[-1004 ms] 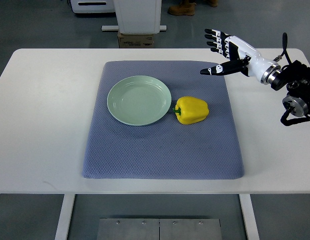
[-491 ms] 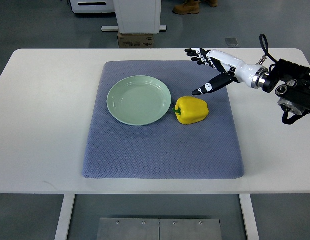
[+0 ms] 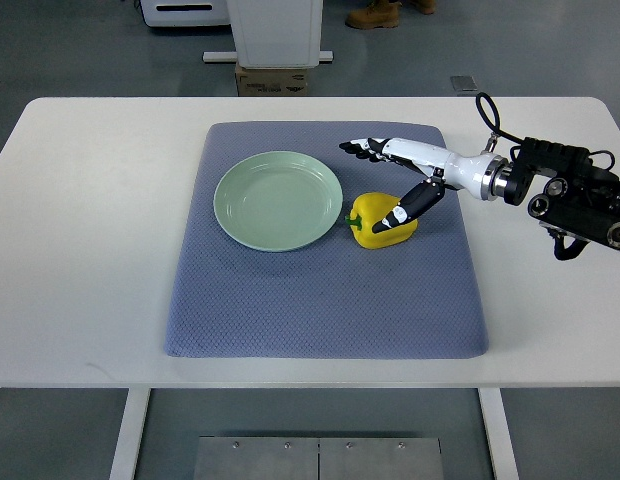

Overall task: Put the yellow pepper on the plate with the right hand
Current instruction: 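Reach the right hand over the yellow pepper, fingers open, then close the right hand's fingers around the yellow pepper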

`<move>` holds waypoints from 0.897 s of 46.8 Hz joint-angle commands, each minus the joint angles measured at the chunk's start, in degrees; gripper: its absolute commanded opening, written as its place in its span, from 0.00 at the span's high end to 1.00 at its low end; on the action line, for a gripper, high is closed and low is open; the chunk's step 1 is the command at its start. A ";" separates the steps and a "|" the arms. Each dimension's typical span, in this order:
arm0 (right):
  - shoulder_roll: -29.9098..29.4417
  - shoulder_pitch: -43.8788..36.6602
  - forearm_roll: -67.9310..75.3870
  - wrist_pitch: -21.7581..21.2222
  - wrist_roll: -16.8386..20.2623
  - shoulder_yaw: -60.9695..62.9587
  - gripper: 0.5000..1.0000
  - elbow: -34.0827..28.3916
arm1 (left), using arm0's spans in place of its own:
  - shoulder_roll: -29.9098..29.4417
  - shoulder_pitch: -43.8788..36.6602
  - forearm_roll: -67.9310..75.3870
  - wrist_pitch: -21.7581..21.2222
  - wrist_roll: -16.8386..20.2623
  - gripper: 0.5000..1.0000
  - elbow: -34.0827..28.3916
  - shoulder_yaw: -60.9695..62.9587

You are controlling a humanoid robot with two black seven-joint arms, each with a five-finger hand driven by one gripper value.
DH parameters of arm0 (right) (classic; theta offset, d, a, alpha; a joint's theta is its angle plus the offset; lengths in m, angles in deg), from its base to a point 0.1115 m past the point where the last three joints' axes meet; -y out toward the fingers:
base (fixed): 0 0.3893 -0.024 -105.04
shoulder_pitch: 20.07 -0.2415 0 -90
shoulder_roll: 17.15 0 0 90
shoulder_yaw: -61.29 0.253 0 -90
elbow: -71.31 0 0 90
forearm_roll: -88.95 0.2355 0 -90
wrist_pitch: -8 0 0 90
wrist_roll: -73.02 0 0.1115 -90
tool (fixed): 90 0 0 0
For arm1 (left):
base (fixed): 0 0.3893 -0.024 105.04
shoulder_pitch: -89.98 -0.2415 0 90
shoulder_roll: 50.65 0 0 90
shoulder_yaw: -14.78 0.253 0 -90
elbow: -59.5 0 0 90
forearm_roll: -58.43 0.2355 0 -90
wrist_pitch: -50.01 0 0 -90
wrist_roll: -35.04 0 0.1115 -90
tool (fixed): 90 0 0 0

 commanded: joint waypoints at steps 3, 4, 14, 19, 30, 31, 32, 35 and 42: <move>-0.24 -0.38 -1.16 0.17 0.03 -1.20 0.04 0.21 | 0.00 0.00 0.00 0.00 0.00 0.00 0.02 0.00; -0.24 -0.38 -1.60 0.26 -0.06 -1.37 0.04 0.21 | 0.00 0.00 0.00 0.00 0.00 0.00 0.02 0.00; -1.91 -0.03 -3.54 3.68 -0.06 -3.30 0.07 1.18 | 0.00 0.00 0.00 0.00 0.00 0.00 0.02 0.00; -2.88 0.06 -3.71 5.88 0.03 -4.97 0.11 1.70 | 0.00 0.00 0.00 0.00 0.00 0.00 0.02 0.00; -4.02 0.23 -3.98 6.77 0.03 -6.47 0.21 3.11 | 0.00 0.00 0.00 0.00 0.00 0.00 0.02 0.00; -4.11 0.23 -4.07 6.77 0.03 -6.56 0.21 3.46 | 0.00 0.00 0.00 0.00 0.00 0.00 0.02 0.00; -4.28 0.32 -3.98 6.77 0.03 -6.56 0.22 3.72 | 0.00 0.00 0.00 0.00 0.00 0.00 -0.06 0.00; -4.46 0.41 -3.98 6.77 0.03 -6.56 0.23 4.69 | 0.00 0.00 0.00 0.00 0.00 0.00 0.02 0.00; -4.64 0.41 -4.07 6.77 0.03 -7.44 0.23 6.36 | 0.00 0.00 0.00 0.00 0.00 0.00 0.02 0.00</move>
